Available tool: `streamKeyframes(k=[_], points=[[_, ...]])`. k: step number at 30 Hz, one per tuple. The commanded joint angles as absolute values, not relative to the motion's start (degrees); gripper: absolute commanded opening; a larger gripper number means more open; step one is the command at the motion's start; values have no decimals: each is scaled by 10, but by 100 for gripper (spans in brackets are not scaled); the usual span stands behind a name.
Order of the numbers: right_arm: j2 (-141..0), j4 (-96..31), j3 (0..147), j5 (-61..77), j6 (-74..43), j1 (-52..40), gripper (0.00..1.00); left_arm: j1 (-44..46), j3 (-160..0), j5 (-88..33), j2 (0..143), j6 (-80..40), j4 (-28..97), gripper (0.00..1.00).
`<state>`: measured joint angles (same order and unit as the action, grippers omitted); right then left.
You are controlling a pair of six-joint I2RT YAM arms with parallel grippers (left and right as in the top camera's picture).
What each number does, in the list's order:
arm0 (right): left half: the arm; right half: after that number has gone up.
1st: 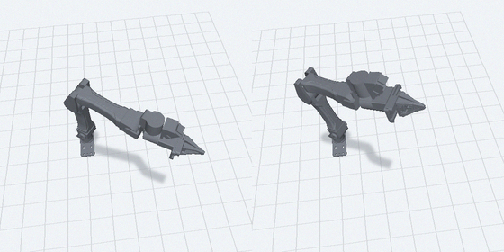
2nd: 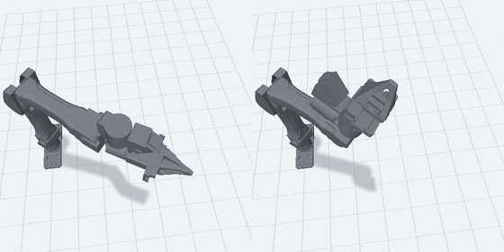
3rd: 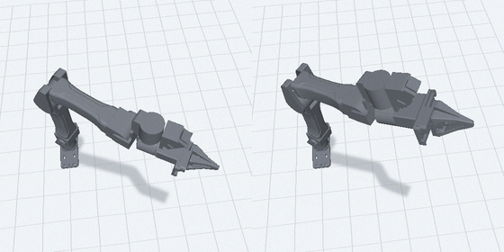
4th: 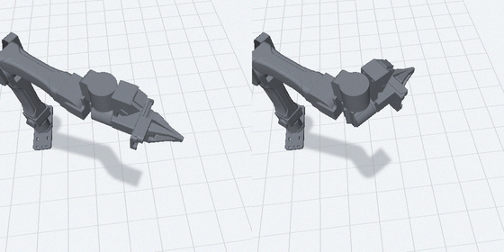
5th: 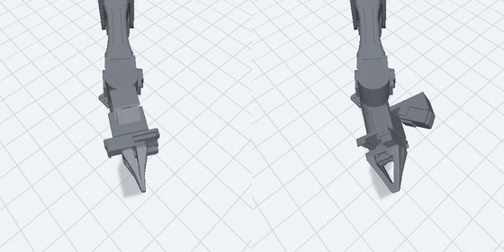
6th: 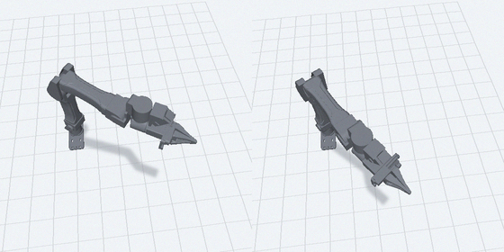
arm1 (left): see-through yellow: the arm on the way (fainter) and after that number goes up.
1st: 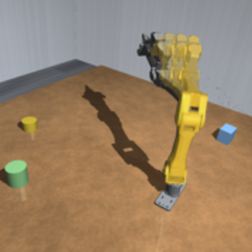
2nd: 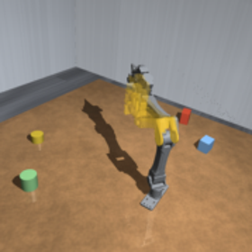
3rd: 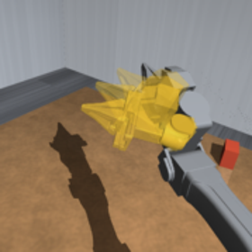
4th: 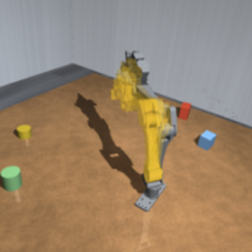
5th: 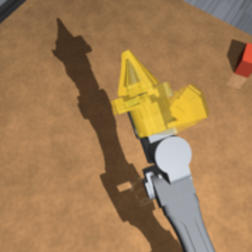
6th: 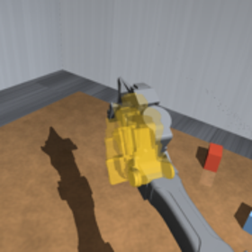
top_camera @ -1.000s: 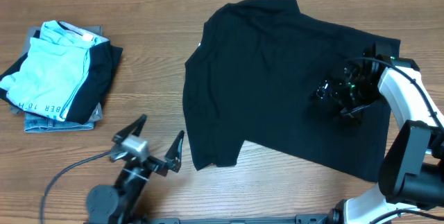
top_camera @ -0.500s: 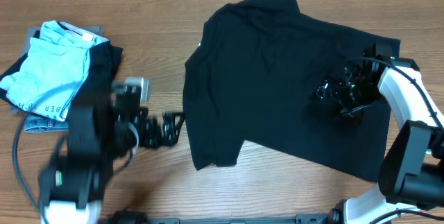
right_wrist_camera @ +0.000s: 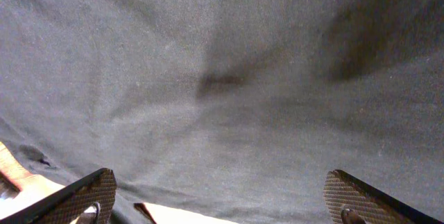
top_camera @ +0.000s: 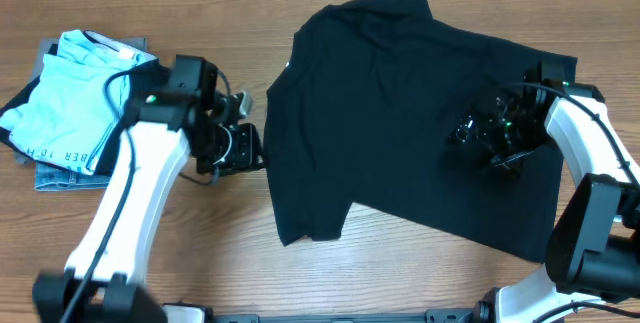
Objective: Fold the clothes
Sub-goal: 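Reach the left gripper to the shirt's left side and grasp the hem, then hold the shirt with both grippers, left pulling its left side outward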
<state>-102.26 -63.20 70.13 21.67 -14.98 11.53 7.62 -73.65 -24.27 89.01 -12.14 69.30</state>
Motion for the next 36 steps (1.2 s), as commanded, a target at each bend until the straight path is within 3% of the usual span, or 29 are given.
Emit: streamKeyframes(k=[1,13,36], points=[[-1006,-631,713,220,-150,115,100,101,-739,-255,951,-144,698,4],[-1006,-631,713,220,-150,115,100,193,-739,-97,1050,-225,653,4],[-1006,-631,713,220,-150,115,100,196,-731,-68,1158,-225,599,4]])
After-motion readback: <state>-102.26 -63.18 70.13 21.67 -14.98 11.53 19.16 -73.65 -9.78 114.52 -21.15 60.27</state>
